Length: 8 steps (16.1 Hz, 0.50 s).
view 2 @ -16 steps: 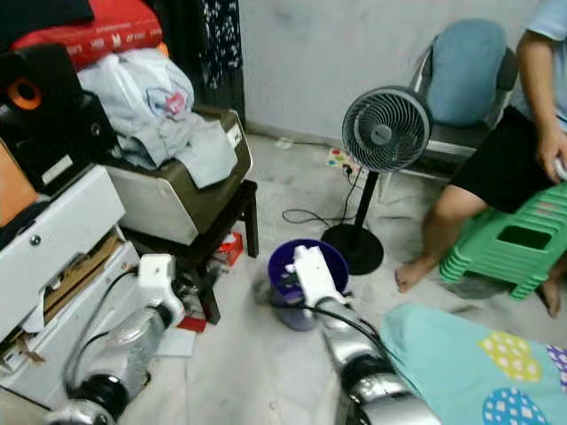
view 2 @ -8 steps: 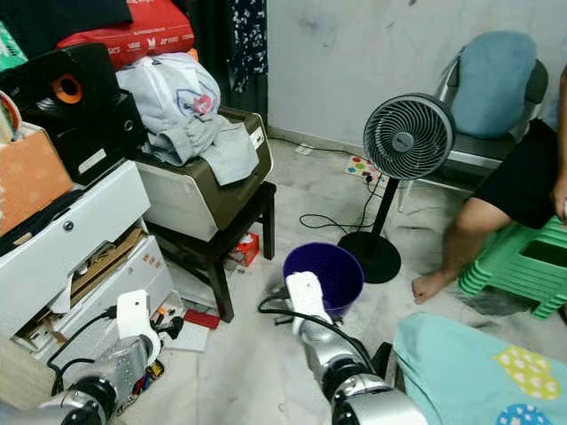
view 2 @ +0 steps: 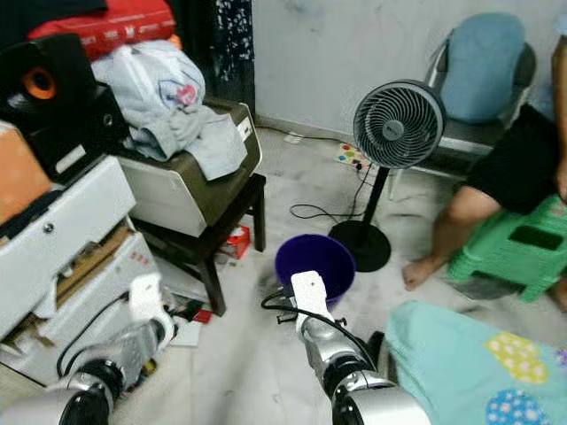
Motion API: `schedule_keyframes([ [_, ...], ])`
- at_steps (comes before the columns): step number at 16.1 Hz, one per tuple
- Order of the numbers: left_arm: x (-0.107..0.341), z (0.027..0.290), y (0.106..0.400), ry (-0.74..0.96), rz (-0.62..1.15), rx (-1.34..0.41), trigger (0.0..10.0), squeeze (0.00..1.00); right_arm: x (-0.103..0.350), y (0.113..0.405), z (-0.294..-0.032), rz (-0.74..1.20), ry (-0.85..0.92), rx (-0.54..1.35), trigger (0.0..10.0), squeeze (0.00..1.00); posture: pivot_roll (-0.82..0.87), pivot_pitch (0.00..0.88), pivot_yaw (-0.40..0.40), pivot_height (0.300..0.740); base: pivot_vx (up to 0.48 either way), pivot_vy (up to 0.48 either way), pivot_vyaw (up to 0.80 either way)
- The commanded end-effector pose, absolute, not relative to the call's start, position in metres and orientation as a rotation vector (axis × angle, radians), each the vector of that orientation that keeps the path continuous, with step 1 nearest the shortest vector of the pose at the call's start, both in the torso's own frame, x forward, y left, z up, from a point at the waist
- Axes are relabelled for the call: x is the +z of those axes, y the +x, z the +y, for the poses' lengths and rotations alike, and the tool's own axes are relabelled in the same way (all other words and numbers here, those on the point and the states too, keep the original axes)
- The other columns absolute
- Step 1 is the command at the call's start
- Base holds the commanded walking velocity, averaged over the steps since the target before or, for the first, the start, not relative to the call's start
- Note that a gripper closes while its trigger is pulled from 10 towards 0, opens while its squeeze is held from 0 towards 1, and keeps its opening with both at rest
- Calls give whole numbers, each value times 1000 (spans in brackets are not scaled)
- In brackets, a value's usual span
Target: Clean up the room
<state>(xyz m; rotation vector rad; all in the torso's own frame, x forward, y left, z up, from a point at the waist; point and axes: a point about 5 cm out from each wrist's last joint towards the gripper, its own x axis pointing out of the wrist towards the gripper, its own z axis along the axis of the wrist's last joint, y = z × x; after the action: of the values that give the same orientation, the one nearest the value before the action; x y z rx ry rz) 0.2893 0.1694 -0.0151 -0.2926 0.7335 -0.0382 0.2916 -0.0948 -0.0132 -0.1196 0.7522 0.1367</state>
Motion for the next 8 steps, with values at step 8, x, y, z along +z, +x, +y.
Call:
schedule_keyframes([
  [8,-17,269,259,-245,746,282,10000,0,-2,286,-32,696,-117,366,10000,0,41,0,-96,740,0,0,0],
])
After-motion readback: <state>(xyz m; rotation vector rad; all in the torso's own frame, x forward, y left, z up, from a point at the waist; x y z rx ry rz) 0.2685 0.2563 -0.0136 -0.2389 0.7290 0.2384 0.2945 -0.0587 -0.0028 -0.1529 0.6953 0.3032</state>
